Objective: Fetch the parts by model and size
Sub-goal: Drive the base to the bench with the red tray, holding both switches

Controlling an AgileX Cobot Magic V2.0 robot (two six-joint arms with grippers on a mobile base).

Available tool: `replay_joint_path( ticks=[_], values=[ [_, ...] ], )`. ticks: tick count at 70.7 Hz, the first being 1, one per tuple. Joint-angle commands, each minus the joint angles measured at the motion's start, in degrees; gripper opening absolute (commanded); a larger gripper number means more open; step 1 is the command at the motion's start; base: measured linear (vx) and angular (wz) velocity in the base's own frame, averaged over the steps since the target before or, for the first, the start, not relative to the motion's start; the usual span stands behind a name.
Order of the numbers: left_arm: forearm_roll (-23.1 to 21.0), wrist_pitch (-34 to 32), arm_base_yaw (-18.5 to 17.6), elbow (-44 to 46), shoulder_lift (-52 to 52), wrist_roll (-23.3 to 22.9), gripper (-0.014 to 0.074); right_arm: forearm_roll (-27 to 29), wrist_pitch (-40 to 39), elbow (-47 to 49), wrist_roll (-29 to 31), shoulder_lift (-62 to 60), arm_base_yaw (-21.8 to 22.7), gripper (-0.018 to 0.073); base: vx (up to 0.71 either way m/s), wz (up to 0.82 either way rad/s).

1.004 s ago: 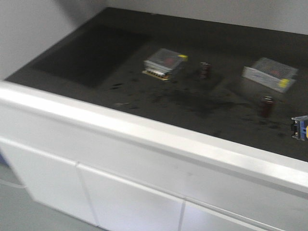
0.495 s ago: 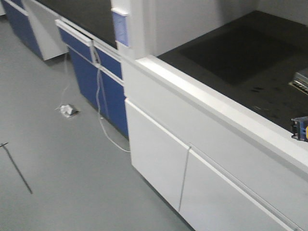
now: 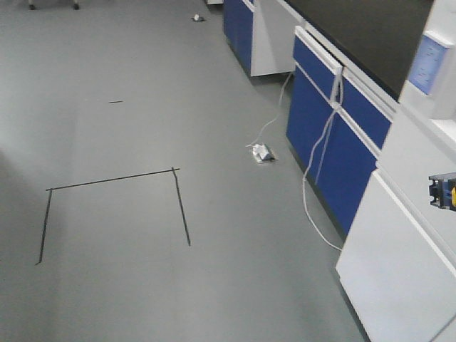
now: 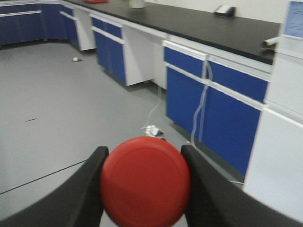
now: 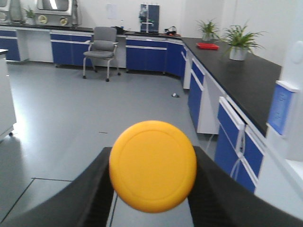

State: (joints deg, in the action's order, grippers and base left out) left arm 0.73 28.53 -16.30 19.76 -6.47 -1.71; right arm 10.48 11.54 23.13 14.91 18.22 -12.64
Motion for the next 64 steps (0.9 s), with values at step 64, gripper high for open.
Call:
replay_joint_path(
  ticks=[64],
  values=[
    [-0.09, -4.53, -0.07, 1.48, -0.61, -0.11, -0.0007, 0.03, -4.57, 1.50, 0.37, 0.43, 0.23, -0.0010, 0.35, 0.17]
  ],
)
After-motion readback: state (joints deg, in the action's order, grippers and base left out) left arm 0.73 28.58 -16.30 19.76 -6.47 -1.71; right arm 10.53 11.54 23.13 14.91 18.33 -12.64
